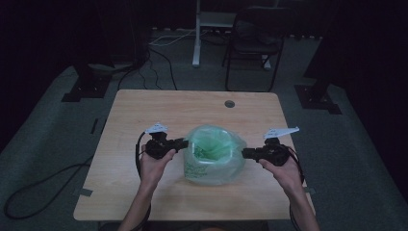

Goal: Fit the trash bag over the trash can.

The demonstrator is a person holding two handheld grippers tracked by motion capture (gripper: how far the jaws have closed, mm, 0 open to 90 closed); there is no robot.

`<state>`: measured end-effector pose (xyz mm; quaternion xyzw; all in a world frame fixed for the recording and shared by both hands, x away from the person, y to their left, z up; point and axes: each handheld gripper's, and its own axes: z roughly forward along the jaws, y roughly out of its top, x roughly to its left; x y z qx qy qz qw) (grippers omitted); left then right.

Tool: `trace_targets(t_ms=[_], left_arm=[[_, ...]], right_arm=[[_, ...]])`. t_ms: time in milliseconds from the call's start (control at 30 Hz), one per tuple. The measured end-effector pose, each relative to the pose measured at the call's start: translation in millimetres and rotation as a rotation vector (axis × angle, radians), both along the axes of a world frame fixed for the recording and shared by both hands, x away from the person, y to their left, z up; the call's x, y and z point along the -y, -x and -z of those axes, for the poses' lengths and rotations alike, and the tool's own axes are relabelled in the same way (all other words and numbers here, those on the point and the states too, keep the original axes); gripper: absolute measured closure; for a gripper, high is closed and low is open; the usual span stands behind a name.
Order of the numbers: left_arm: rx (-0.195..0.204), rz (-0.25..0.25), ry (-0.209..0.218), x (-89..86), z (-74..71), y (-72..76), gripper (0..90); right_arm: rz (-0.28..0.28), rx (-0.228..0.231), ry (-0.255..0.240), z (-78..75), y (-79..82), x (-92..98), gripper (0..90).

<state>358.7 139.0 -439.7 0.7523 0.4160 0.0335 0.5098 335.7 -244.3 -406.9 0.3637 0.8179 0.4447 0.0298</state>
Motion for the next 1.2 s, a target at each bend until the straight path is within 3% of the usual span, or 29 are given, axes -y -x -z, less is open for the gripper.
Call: trace_targets(t_ms=[300,400,567,800,1200], left_arm=[[0.040,-0.012,0.019,-10.3,-3.2,13.8,58.8],[0.060,-0.031,-0.014,-14.7,-3.4,22.8,56.5],[0.067,-0.029,-0.030,-17.7,-3.2,28.4,54.3],[0.065,-0.052,-0.052,-24.7,0.6,34.5,52.5],[0.061,-0.052,-0.070,-24.1,3.2,32.9,50.9]], right_arm=[[-0.012,0.097,-0.036,-23.3,-5.0,-9.6,68.6],[-0.022,0.104,-0.040,-24.6,-9.2,-17.7,66.9],[-0.056,0.109,-0.036,-24.9,-14.9,-32.9,66.4],[-0.081,0.136,0.009,-26.5,-20.8,-52.9,65.8],[-0.137,0.157,0.044,-28.5,-27.9,-76.9,64.5]])
